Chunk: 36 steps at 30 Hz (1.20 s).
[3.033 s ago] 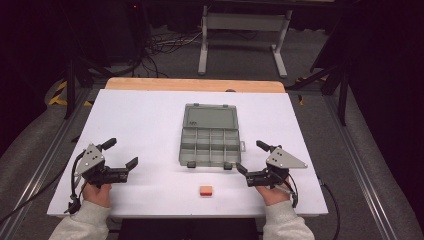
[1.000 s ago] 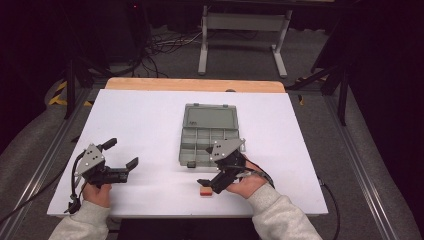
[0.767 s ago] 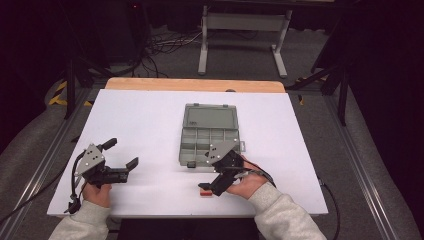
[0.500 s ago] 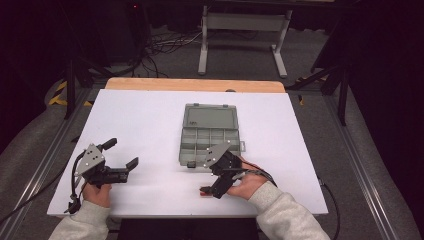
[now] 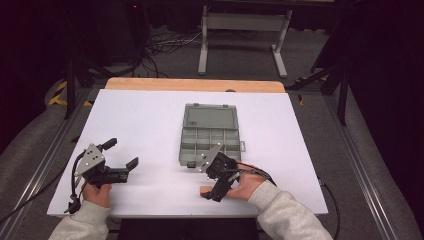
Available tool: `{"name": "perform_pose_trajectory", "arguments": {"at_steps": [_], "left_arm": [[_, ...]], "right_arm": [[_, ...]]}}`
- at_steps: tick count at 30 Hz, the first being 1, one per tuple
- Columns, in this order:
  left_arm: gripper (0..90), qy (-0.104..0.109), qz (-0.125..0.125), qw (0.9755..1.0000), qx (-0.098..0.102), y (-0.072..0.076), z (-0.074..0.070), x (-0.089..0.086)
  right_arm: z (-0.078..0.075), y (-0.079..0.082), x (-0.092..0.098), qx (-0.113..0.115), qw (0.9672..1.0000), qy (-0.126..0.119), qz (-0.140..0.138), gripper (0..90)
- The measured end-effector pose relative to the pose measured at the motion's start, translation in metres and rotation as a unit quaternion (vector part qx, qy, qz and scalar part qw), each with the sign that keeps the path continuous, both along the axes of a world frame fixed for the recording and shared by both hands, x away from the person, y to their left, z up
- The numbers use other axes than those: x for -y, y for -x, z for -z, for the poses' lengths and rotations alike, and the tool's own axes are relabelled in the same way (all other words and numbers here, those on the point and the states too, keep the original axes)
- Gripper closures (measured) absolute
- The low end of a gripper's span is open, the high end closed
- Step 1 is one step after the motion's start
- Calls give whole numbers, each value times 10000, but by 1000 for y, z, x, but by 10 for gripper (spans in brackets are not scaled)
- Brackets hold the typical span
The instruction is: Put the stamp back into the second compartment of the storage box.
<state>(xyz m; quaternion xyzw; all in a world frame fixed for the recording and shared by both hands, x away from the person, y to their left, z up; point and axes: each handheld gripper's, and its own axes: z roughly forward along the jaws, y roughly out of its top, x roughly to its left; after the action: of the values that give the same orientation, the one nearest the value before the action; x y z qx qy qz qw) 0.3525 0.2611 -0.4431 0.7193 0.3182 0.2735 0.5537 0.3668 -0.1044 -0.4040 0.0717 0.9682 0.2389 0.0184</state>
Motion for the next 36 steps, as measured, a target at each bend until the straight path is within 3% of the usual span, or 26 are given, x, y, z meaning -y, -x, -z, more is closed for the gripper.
{"name": "perform_pose_trajectory", "arguments": {"at_steps": [18,31,36], "left_arm": [[10,-6,-2,10000,1,0,0,0],[9,4,-8,10000,-15,0,0,0],[10,17,-7,10000,-3,0,0,0]], "right_arm": [[14,-1,-9,-239,9981,565,-57,151],[21,-3,-15,-266,9951,904,-290,455],[22,-5,-15,-303,9941,956,-411,640]]}}
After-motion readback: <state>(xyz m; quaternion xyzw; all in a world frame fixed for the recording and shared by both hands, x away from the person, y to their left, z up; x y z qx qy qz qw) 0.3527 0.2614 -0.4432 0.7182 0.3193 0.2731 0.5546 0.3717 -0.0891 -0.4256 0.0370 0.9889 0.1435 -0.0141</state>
